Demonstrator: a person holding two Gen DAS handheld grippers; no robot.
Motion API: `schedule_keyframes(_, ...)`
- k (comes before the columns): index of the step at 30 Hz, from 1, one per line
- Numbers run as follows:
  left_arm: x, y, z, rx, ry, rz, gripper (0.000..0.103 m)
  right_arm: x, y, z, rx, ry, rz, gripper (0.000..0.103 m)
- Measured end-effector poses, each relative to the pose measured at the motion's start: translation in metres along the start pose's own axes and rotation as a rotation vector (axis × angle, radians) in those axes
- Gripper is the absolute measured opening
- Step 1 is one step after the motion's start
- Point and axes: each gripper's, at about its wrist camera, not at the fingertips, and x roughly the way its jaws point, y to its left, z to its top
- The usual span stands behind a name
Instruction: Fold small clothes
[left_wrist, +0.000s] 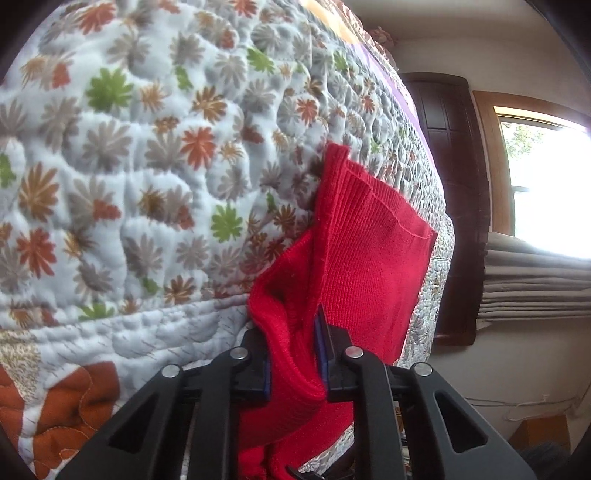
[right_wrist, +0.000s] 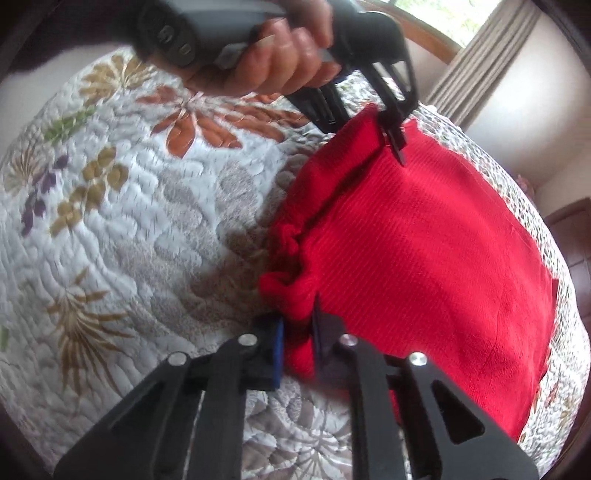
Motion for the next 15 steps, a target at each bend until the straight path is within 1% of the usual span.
schedule_keyframes(7,-0.008,-0.028,-0.005,-0.004,-0.016,0.031,0.016,-0.02,-0.021,0.016,0.05,-0.03,0.011,0.008)
schedule_keyframes(15,-0.015,-0.069,-0.011,-0.016,-0.031,0.076,0.015,-0.059,-0.044,0.019,0.112,-0.072,0.01,0.007)
